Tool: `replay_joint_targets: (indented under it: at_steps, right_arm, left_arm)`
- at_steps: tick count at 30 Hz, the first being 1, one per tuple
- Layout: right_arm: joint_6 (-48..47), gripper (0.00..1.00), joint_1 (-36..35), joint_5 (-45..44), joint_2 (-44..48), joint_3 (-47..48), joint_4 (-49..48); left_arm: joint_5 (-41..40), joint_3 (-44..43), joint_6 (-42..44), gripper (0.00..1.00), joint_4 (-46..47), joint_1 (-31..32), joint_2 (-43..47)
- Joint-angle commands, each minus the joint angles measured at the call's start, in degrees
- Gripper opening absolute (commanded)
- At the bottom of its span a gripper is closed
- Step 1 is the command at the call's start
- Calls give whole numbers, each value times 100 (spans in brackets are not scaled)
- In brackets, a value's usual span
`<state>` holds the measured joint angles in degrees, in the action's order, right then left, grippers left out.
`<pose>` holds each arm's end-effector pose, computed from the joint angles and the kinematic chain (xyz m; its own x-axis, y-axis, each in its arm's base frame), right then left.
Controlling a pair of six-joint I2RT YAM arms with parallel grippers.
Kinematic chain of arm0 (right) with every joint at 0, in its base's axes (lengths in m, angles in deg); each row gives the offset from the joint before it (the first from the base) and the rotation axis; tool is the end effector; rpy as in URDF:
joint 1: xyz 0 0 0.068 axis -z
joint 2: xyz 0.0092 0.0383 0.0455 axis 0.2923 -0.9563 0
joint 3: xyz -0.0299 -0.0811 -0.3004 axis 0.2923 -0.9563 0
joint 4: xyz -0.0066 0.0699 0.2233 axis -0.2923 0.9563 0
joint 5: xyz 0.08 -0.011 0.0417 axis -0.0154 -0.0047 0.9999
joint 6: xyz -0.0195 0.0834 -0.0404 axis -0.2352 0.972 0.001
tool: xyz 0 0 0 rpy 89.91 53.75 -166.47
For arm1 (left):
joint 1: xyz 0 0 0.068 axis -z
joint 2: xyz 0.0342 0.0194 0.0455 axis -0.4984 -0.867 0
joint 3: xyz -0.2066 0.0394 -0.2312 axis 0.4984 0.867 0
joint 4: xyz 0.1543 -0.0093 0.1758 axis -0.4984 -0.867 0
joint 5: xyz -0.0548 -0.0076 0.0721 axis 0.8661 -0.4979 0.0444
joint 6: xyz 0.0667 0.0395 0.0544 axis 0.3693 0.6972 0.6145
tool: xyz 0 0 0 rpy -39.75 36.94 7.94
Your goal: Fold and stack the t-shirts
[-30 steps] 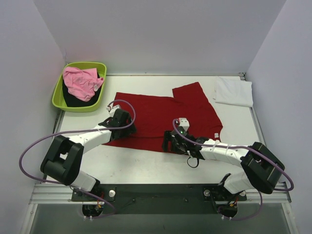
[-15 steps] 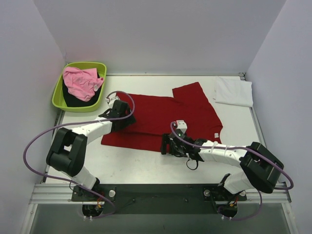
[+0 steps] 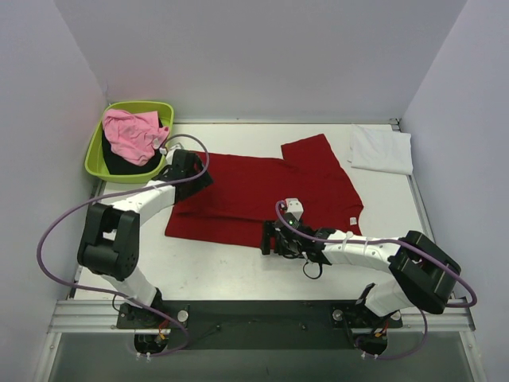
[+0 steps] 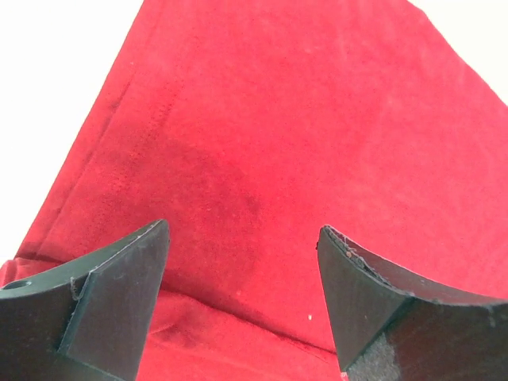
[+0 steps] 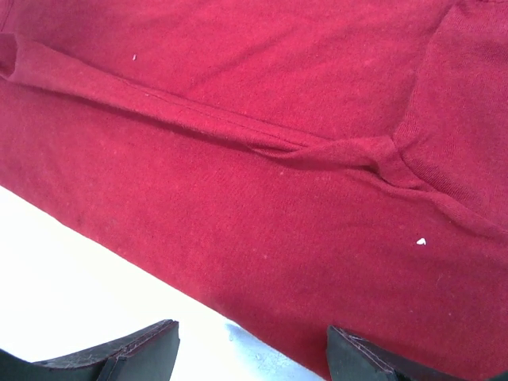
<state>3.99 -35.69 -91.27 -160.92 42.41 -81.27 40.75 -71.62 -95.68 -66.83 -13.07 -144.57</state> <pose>0.1808 0.2257 0.2012 -0.7659 0.0773 -0.6383 -0.3306 0.8041 0.4941 0.3530 -0.0892 0.2204 -0.6218 -0.5085 -0.5957 -0.3629 0.8610 -0.3562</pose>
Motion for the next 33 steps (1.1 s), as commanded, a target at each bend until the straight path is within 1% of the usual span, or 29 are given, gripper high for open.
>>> replay_joint_targets:
  at_steps: [1, 6, 9, 14, 20, 33]
  right_arm:
    - [40, 74, -49, -157, -24, 38, -58]
    - [49, 74, -75, -131, -121, 100, -75]
    - [32, 74, -110, -149, -130, 135, -40]
    - [-3, 74, -119, -166, -121, 170, 13]
    - [-4, 74, -128, -175, -165, 188, 48]
    - [32, 74, -119, -219, -156, 91, 13]
  left_arm:
    - [83, 176, 143, 85, 253, 312, 789]
    - [232, 764, -15, 84, -89, 454, 1509]
    - [268, 958, -33, 84, -387, 515, 1791]
    - [381, 1248, -111, 84, -556, 603, 1941]
    - [601, 1635, -366, 84, -100, 814, 1678]
    - [690, 1434, -437, 84, 402, 928, 791]
